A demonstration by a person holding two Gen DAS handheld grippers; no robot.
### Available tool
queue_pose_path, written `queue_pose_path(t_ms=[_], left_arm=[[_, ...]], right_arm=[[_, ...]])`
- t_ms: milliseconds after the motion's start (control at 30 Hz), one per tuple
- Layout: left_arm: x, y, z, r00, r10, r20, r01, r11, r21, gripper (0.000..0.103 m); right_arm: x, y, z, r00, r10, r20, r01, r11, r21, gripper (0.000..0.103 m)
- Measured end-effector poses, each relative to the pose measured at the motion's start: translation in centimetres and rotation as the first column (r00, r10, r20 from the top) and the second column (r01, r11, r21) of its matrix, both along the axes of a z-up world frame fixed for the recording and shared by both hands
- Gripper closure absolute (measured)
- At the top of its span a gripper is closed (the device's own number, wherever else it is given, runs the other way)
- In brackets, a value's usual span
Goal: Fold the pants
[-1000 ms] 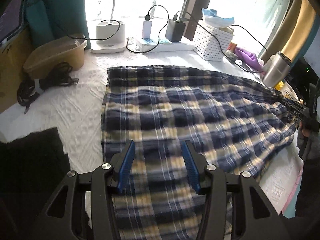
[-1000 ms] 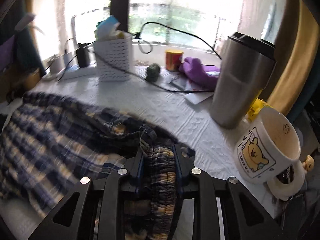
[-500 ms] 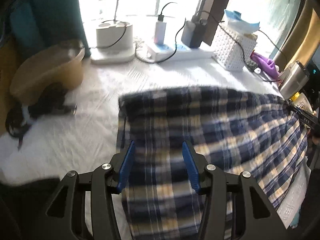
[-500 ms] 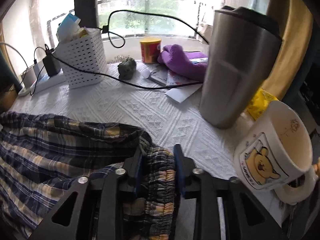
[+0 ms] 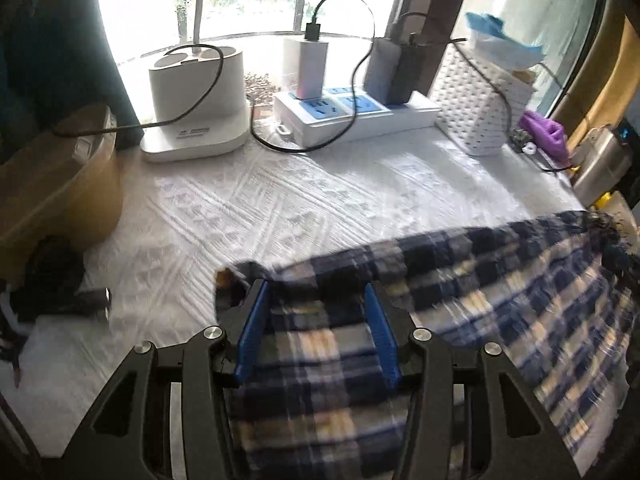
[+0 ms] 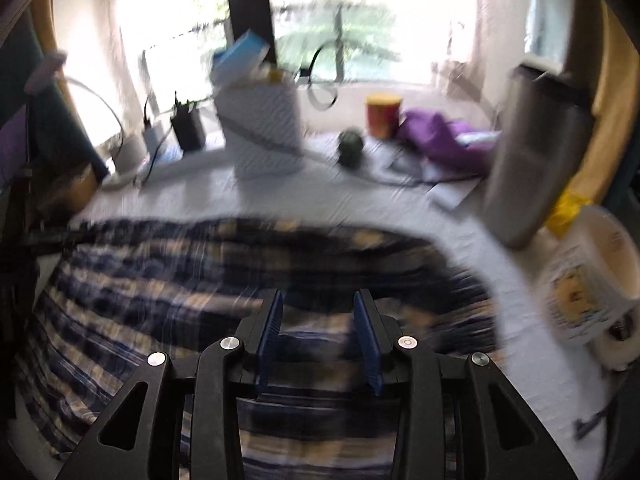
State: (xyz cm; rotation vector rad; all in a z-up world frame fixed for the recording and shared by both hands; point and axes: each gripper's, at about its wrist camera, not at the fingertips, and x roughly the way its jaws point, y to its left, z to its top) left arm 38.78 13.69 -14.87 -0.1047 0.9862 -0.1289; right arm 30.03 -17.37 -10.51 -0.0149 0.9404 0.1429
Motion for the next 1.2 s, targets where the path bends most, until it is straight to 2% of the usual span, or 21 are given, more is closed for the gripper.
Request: queue_pose_path(t_ms=[100,200,333,400,533,700,800,900,1000,1033,1200], left_arm=[[0.4,0.1,0.1,1.0,0.004,0.006,-0.005,0.999,0.045,0.054],[-0.1,1.0,0.6,0.998,0.064,0.029,-0.067,0.991,0.116,0.054],[-2.1,3.3,2.1,0.988,0.145,0.054,-0.149,0.987,0.061,0.054],[-3.6,3.3,3.1,0.986,0.148,0.08,-0.152,0.987,0.051,0.054],[-7.4,0.6,4.6,0.992,0.076,0.099,-0.076,0.997,-0.004,0.054],[-10.6,-4.1,4.1,0.997,-0.027,0.076,0.031,0.998,-0.052,0.054],[-12.4,-6.7,3.5,0.995,-0.067,0.068,0.072,0.995,-0.07,0.054],[-13.7,-8.5,2.2,0.994,-0.104,0.025,0.106,0.991,-0.087,0.054],[-14.5,-9.2,0.4,0.995,-0.097,-0.024,0.096,0.995,-0.033,0.054],[-14.9,-9.3,0.5,0.995,-0.103,0.005,0.104,0.994,-0.018,0.054],[-15.1,-8.7,0.7,0.995,-0.095,0.007,0.095,0.995,-0.021,0.054]], right_arm=[[0.5,0.0,-1.2,0.999,-0.029,-0.03,0.028,0.999,-0.027,0.064],[0.9,0.0,-1.6,0.999,-0.04,-0.034,0.039,0.998,-0.044,0.064],[0.7,-0.4,-1.4,0.998,-0.062,-0.027,0.06,0.997,-0.054,0.064],[0.2,-0.2,-0.8,0.997,-0.074,-0.014,0.073,0.996,-0.048,0.064],[-1.3,1.6,0.4,1.0,-0.028,0.007,0.028,1.0,-0.008,0.064],[-4.7,6.8,1.8,0.986,0.166,0.021,-0.167,0.986,0.027,0.064],[-6.4,8.6,1.7,0.971,0.24,0.004,-0.24,0.971,0.01,0.064],[-7.5,8.9,0.4,0.964,0.264,-0.037,-0.264,0.964,0.001,0.064],[-8.2,8.7,-1.4,0.966,0.248,-0.075,-0.253,0.965,-0.064,0.064],[-8.6,8.5,-1.3,0.967,0.249,-0.056,-0.253,0.965,-0.068,0.063],[-9.1,6.5,-1.2,0.979,0.196,-0.059,-0.201,0.975,-0.094,0.059]])
